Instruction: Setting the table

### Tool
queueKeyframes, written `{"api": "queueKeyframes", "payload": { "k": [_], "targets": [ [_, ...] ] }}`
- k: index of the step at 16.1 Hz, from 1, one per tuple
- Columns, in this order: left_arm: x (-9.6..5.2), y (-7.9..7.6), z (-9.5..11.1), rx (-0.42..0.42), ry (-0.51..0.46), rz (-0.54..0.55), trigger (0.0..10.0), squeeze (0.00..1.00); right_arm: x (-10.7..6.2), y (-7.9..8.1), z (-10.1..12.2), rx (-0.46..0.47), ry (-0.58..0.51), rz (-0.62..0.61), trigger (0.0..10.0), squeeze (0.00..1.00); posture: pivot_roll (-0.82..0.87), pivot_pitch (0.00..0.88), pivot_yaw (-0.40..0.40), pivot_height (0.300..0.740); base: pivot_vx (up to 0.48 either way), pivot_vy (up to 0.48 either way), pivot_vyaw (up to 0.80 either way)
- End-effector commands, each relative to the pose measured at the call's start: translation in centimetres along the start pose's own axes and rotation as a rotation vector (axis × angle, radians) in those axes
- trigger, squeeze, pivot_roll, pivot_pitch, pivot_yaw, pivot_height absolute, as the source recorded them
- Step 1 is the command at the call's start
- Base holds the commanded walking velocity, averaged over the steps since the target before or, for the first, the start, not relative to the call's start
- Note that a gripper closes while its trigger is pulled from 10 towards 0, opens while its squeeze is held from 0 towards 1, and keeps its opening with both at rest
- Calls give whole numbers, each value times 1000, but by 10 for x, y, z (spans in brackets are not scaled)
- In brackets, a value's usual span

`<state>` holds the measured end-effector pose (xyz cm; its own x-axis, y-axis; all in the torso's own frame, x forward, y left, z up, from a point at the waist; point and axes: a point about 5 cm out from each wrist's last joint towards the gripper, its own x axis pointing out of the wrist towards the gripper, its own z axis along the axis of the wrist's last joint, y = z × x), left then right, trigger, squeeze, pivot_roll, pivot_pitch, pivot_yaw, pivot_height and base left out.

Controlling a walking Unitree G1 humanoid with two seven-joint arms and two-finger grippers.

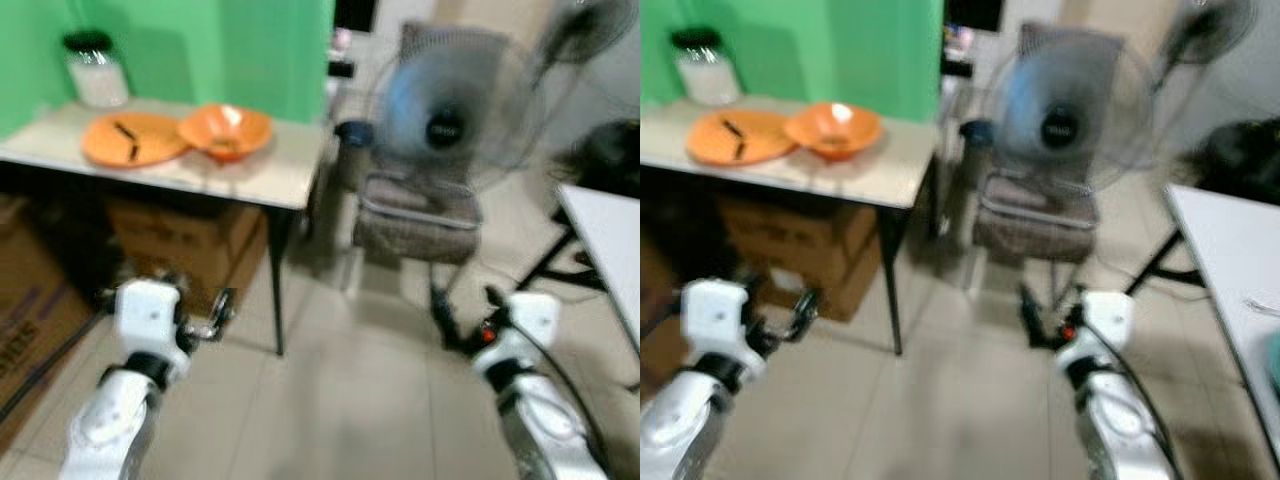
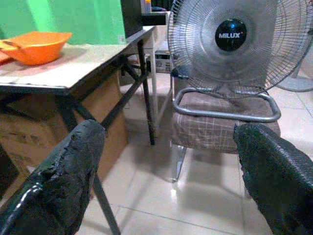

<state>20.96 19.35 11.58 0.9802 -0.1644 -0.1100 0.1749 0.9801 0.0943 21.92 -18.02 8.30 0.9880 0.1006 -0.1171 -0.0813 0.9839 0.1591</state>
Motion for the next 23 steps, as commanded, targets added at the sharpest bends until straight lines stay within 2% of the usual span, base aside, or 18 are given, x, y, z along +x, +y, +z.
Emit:
{"api": "queueKeyframes", "payload": {
  "k": [1,11,14,18,19,20,21,23],
  "targets": [
    [-1,7,2,16,-6,21,10000,0,2,7,3,11,-28,20,10000,1000,-56,0,-62,740,360,0,0],
    [8,8,12,39,-31,-9,10000,0,4,9,5,52,-48,1,10000,1000,-54,0,-45,740,359,0,0],
    [10,10,14,43,-36,-8,10000,0,4,8,5,46,-49,-10,10000,1000,-58,0,-35,740,360,0,-800],
    [12,9,17,51,-43,-20,10000,0,5,10,6,42,-60,-10,10000,1000,-56,0,-30,740,360,0,0],
    [12,10,17,52,-44,-20,10000,0,5,10,6,41,-61,-11,10000,949,-56,0,-30,740,360,0,0],
    [13,10,17,53,-45,-20,10000,0,5,10,6,41,-63,-15,10000,129,-57,0,-28,740,360,0,0],
    [14,11,17,54,-46,-21,10000,0,5,10,6,40,-64,-18,10000,0,-57,0,-28,740,364,0,0],
    [16,12,20,57,-54,-25,10000,0,5,9,7,42,-71,-27,10000,0,-59,0,-26,740,362,0,0]
  ]
}}
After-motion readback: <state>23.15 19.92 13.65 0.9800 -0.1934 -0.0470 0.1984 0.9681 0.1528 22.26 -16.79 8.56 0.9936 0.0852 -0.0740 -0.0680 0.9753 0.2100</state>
